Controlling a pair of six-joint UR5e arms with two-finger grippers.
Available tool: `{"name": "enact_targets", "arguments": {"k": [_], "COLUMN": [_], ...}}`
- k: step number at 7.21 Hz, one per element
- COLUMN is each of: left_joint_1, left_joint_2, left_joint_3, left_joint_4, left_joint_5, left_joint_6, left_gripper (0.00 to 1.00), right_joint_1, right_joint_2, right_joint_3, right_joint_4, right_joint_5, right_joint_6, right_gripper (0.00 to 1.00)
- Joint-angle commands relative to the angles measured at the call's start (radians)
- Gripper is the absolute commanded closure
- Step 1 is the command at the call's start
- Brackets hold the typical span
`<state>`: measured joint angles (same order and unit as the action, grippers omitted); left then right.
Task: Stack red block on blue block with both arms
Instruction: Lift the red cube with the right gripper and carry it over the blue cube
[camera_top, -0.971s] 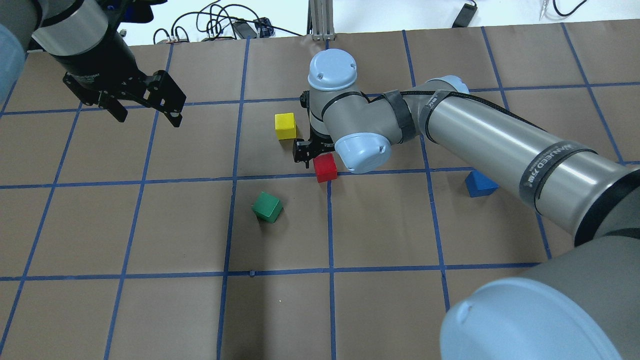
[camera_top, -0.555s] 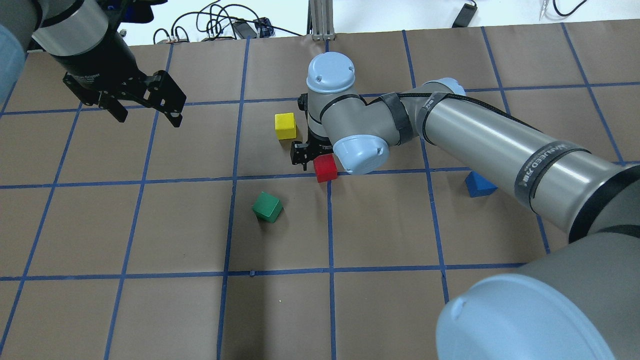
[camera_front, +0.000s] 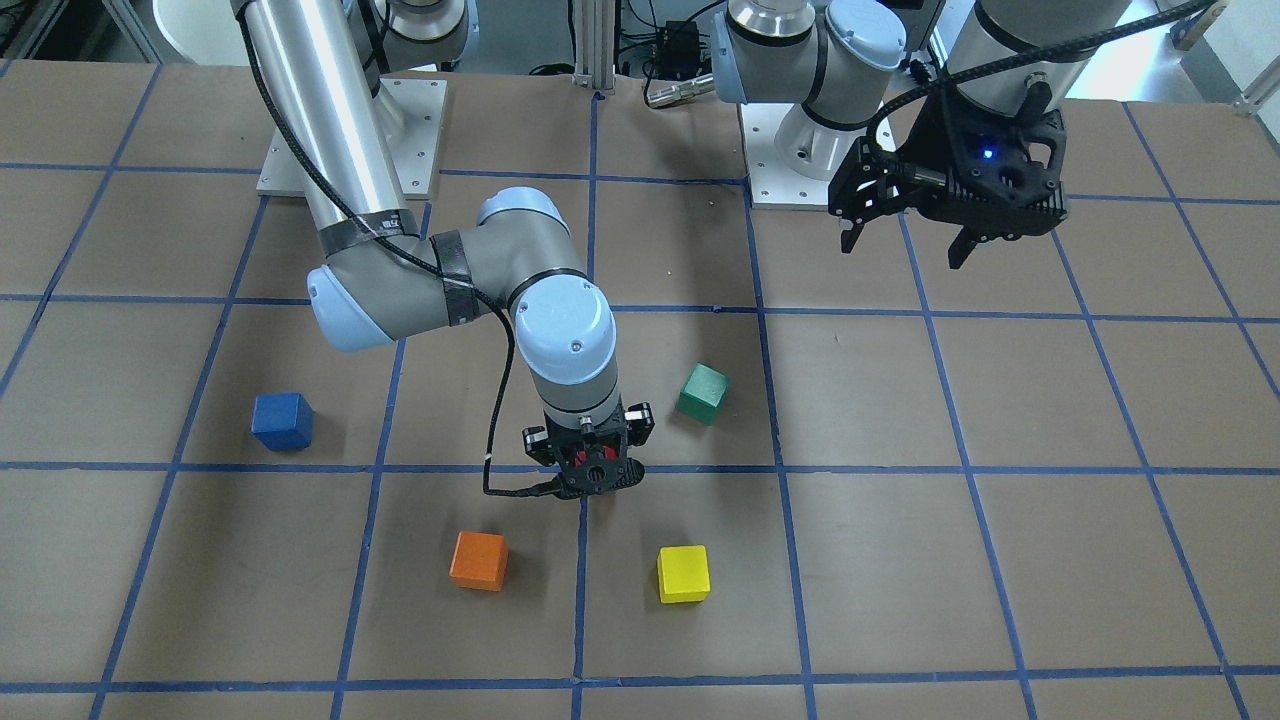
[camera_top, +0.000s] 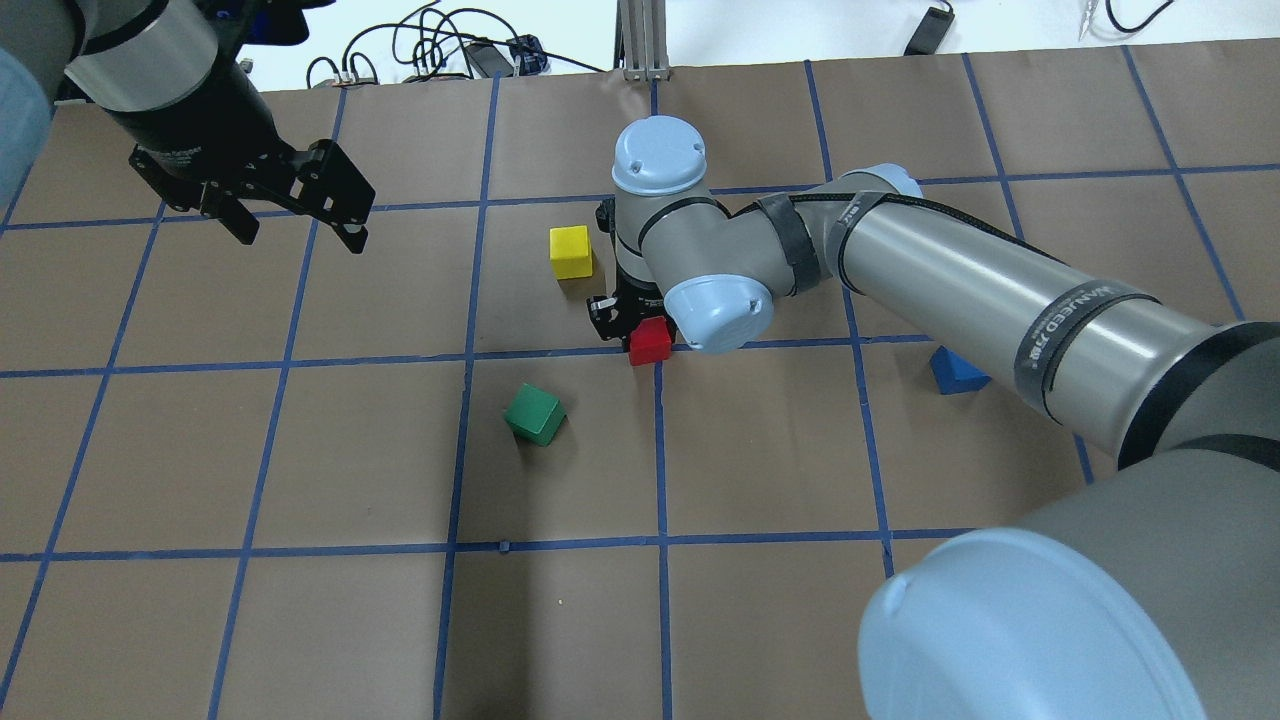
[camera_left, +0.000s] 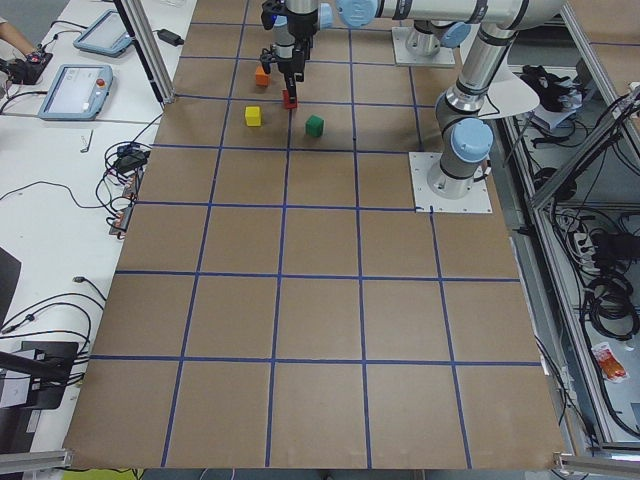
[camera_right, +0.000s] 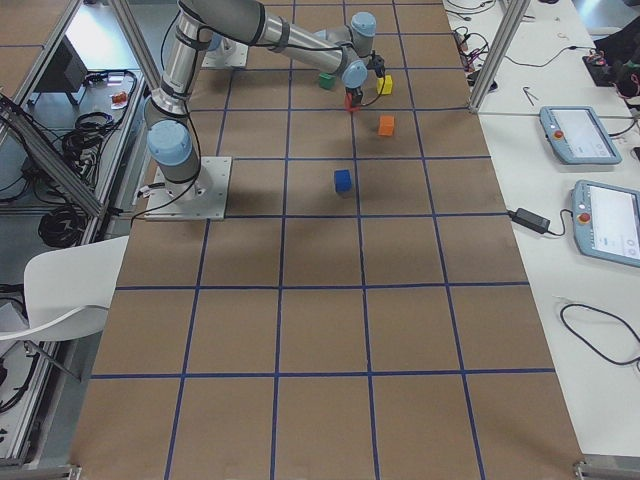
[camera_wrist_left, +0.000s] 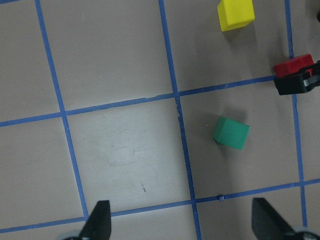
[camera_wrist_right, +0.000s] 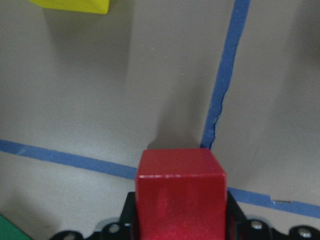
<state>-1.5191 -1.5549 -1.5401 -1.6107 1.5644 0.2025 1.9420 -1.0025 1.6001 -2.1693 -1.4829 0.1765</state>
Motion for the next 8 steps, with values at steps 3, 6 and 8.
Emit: {"name": "enact_targets", "arguments": {"k": [3, 6, 8], "left_joint_1": [0.0, -0.001, -0.001], "left_joint_2": [0.009, -0.004, -0.005], "left_joint_3": [-0.008, -0.002, -0.002], "left_joint_4": [-0.002, 0.003, 0.003], "left_joint_5": [-0.001, -0.004, -0.004], "left_joint_6": [0.0, -0.002, -0.002], "left_gripper": [0.0, 0.0, 0.0], "right_joint_1": [-0.079, -0.32, -0.394], "right_joint_2": [-0.175, -0.335, -0.375], "right_joint_3": [-0.044, -0.042, -0.02], "right_joint_4": [0.191, 0.49, 0.578], "right_joint_5": [-0.011, -0.023, -0.126], "right_joint_6": [-0.005, -0.093, -0.161], "right_gripper": [1.0, 1.0, 1.0]}}
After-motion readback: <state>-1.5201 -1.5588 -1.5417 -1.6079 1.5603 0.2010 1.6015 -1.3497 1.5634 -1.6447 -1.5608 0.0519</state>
